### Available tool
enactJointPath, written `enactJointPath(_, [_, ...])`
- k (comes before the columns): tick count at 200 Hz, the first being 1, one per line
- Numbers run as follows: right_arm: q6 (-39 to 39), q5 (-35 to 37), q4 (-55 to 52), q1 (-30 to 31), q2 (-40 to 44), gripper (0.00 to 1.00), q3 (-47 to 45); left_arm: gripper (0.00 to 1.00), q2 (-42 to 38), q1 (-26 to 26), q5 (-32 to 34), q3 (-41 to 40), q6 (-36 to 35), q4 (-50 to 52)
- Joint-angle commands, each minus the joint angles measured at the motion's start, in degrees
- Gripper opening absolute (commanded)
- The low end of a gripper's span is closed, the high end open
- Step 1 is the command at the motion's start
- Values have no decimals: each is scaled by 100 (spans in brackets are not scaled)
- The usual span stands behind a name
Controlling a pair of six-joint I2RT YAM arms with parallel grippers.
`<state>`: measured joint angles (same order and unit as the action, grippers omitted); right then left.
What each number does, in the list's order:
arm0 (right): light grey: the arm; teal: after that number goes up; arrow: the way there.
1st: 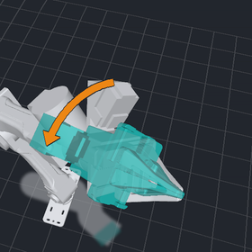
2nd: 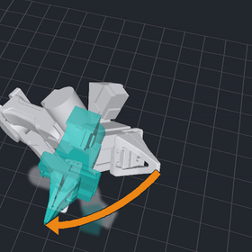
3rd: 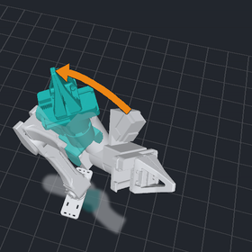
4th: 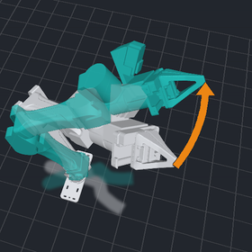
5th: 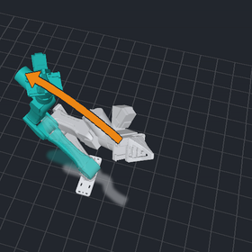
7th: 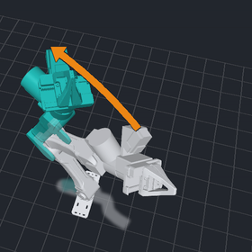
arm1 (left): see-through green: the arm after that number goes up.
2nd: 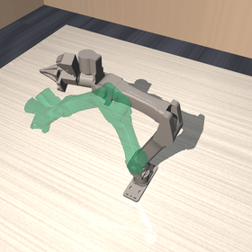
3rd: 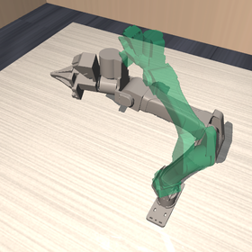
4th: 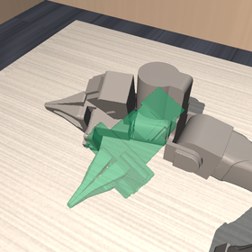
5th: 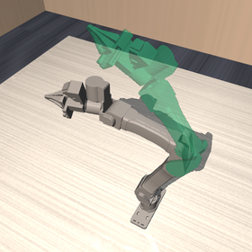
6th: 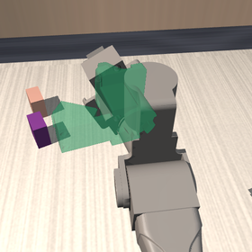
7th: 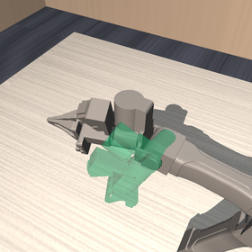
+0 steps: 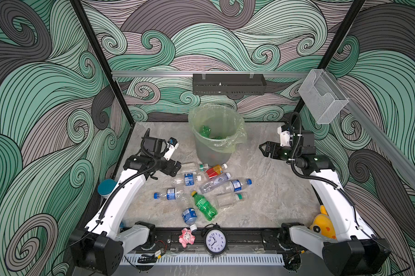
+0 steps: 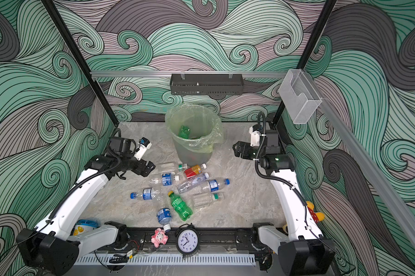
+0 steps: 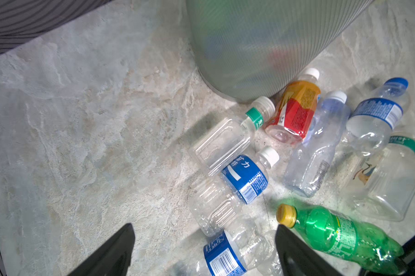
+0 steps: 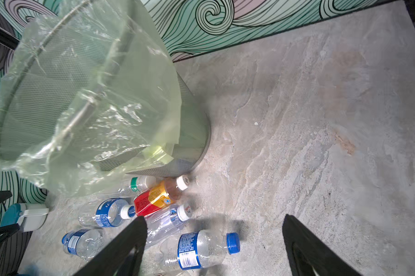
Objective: Throw the plastic bottles in the bin
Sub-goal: Pick up the plastic bottle from the center of the table.
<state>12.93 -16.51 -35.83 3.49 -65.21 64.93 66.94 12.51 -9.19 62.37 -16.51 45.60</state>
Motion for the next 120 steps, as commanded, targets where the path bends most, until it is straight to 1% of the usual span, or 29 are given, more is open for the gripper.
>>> enactJointPath(1, [130,-8,274,-75,68,89,-179,90,315,45,-84,244,-533,179])
enactJointPath(21, [181,-75,399,-110,65,89,-426,89,675,127,-506,291,-881,97])
enactJointPath(39, [200,-80,443,-127,91,89,-595,92,1050,233,-405,397,-990,6])
enactJointPath(54, [214,-101,472,-138,122,89,-739,92,1406,251,-402,699,-922,177])
enactJointPath(58, [216,-107,480,-142,132,89,-771,92,1636,266,-419,776,-900,233])
enactJointPath(66, [221,-124,484,-146,156,89,-836,92,1835,307,-426,911,-920,311])
enactJointPath(100, [280,-302,655,-164,230,90,-1042,92,2439,460,-303,1046,-1145,46])
enactJointPath(120, [273,-327,665,-164,277,90,-1061,91,2838,477,-309,1348,-1066,289])
